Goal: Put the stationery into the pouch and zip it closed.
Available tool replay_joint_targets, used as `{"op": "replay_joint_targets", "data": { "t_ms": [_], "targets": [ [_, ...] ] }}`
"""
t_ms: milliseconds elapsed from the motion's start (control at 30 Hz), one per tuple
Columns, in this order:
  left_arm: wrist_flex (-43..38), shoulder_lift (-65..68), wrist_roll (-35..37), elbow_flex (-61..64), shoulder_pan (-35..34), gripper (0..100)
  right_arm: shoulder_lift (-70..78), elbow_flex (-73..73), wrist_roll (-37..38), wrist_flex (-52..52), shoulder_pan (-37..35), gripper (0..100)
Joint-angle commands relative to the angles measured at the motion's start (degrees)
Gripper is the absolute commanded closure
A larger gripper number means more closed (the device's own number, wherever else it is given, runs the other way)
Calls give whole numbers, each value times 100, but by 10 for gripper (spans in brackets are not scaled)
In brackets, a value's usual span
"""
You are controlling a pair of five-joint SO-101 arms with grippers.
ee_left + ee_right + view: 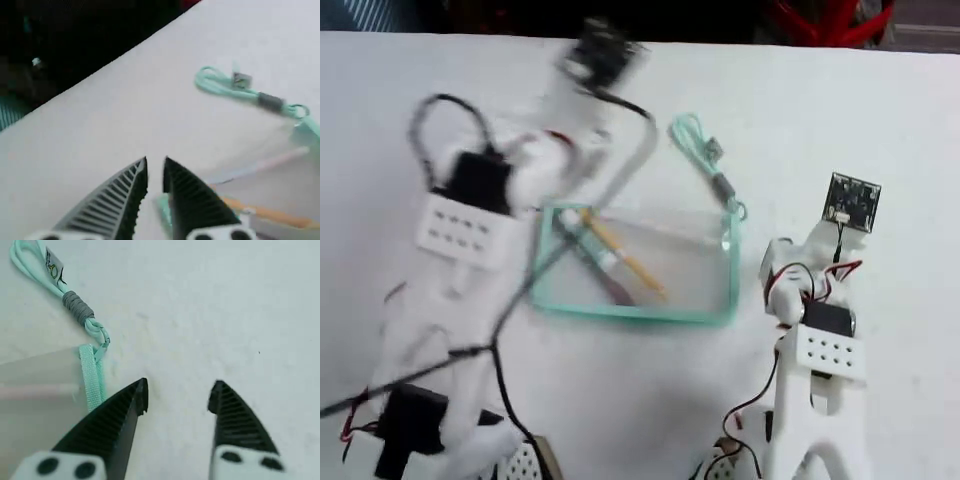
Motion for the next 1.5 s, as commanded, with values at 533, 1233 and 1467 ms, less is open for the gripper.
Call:
{"op": "replay_joint_targets", "data": {
  "t_ms": [533, 1233, 1467],
  "targets": [
    [1662, 75, -62, 3086, -1455, 977, -92, -387, 1741, 1349, -1165, 980],
    [-1503, -4681, 844, 7007, -1376, 977, -31, 211, 4062, 2334, -3758, 979],
    [-1618, -4725, 1741, 7077, -1965, 977, -31, 352, 4167, 2290, -4066, 979]
  ]
}}
